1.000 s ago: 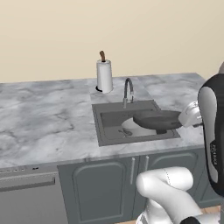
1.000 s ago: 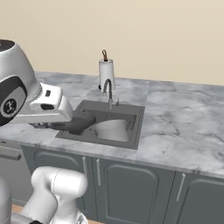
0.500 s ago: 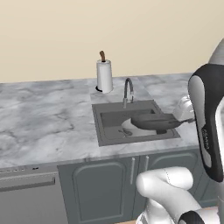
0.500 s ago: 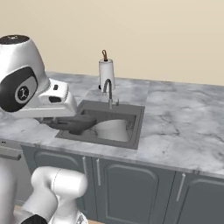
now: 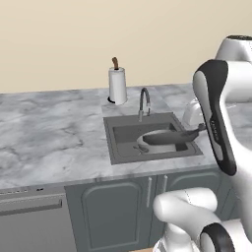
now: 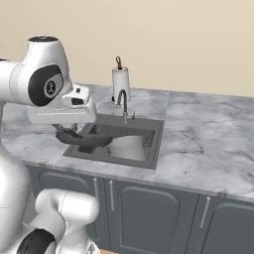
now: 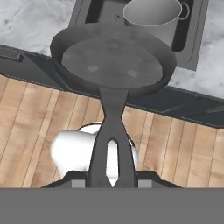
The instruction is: Move the pot and pan from the stove into the sink.
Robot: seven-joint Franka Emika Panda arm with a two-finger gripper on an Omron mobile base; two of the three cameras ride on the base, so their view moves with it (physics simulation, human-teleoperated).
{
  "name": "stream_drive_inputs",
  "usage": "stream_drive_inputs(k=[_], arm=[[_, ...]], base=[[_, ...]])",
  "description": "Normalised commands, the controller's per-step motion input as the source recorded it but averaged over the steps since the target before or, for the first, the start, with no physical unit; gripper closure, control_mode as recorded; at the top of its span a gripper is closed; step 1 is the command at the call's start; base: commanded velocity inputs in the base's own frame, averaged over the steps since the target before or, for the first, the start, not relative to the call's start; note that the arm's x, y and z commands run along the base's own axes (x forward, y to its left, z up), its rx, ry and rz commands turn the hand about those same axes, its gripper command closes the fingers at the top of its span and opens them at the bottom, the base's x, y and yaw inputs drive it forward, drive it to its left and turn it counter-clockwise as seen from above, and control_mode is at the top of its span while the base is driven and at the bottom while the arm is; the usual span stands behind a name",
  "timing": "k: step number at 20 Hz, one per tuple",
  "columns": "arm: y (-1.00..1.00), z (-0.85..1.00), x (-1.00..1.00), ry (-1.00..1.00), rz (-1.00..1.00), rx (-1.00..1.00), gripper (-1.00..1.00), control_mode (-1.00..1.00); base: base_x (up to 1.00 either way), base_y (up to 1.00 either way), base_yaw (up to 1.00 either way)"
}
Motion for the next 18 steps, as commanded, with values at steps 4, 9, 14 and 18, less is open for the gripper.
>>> stream_drive_inputs(k=[4, 9, 14, 18], arm=[[-0.09, -0.12, 0.60, 0.04, 0.00, 0.00, 1.00, -1.00], [-0.10, -0.17, 0.59, 0.04, 0.00, 0.00, 1.00, -1.00], [-0.09, -0.23, 0.56, 0.04, 0.00, 0.00, 1.00, -1.00], [-0.08, -0.25, 0.58, 0.03, 0.00, 0.00, 1.00, -1.00]], base=[[0.00, 0.00, 0.00], [0.00, 0.00, 0.00], [0.00, 0.00, 0.00], [0.00, 0.00, 0.00]])
